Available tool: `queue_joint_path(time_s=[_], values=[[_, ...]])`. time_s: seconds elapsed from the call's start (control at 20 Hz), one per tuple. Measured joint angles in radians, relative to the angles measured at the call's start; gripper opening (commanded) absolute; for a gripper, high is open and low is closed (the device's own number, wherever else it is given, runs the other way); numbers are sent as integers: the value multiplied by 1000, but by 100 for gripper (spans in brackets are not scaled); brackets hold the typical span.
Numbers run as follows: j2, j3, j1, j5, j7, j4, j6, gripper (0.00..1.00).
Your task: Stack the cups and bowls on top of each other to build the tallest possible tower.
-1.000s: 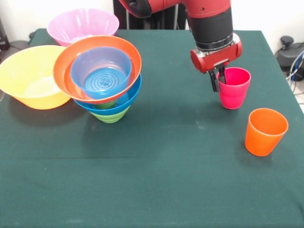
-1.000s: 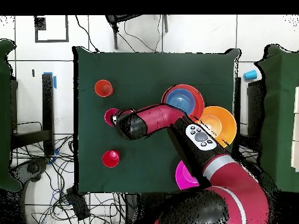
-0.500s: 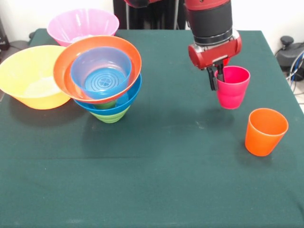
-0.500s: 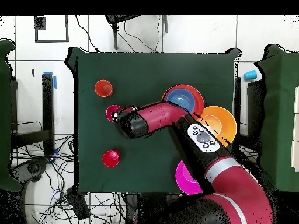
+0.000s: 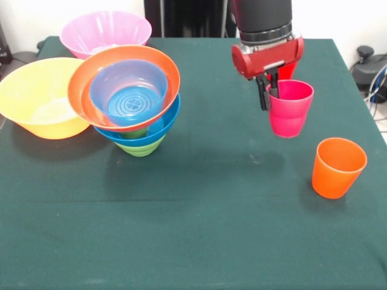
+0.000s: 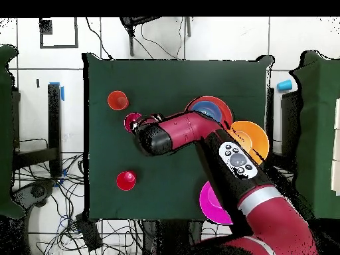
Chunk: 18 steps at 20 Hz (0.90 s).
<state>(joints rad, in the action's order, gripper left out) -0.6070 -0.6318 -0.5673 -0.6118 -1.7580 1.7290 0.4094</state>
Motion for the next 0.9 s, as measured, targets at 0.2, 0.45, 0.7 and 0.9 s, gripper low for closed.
queue_joint_path(time_s=[0.2,0.45,0.7,0.9], values=[[-36,0,-12,0,0,0,36,0],[-80,0,-39,0,0,1,119,0],[-101,0,-65,0,0,1,164,0],[-118,0,-100,0,0,3,188,0]])
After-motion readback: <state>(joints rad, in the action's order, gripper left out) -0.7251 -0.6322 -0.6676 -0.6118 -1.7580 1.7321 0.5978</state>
